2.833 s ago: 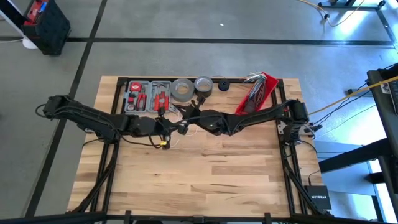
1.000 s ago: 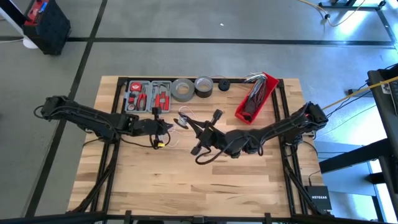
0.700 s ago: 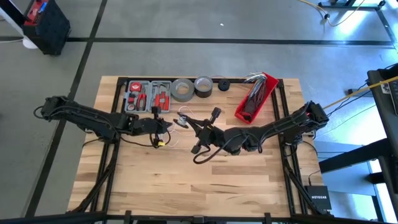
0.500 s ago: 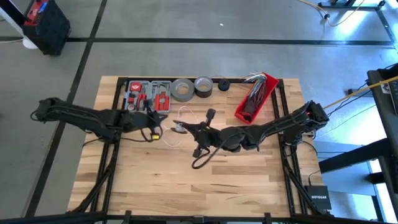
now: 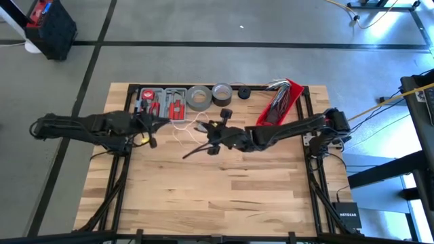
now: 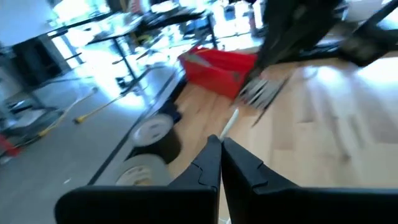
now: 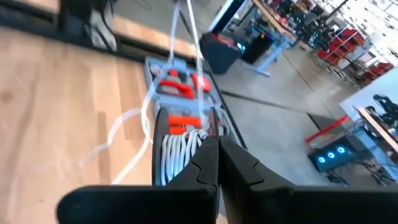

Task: Coil cords
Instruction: Coil the white wire on the black spool

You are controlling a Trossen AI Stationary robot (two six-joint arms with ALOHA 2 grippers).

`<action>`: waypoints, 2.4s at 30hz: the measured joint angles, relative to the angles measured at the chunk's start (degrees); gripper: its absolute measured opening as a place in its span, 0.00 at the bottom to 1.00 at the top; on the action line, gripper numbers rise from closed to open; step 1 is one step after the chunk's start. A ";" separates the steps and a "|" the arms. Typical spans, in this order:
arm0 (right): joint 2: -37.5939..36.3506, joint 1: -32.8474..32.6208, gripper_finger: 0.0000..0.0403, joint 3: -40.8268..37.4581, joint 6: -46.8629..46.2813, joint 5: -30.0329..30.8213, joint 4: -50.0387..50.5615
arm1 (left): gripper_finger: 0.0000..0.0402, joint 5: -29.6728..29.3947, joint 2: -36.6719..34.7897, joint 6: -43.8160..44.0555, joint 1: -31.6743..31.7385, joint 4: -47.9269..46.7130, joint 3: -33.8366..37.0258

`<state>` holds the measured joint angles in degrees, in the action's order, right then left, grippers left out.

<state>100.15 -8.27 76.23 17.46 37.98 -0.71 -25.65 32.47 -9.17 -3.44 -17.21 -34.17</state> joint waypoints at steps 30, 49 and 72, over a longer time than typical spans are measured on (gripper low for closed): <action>7.68 7.19 0.01 -0.11 -1.87 -11.64 -24.41 | 0.00 7.45 22.70 4.23 -0.59 32.24 4.85; 0.83 -1.35 0.01 -0.37 4.83 -0.81 -26.60 | 0.00 2.44 31.58 -4.79 -0.52 28.15 4.50; -1.14 -8.52 0.01 -0.26 17.08 9.08 -30.83 | 0.00 -3.01 35.13 -10.59 2.54 20.66 4.85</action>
<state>99.01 -16.80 75.97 34.53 47.06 -31.54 -28.66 67.60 -19.76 -0.91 3.45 -29.33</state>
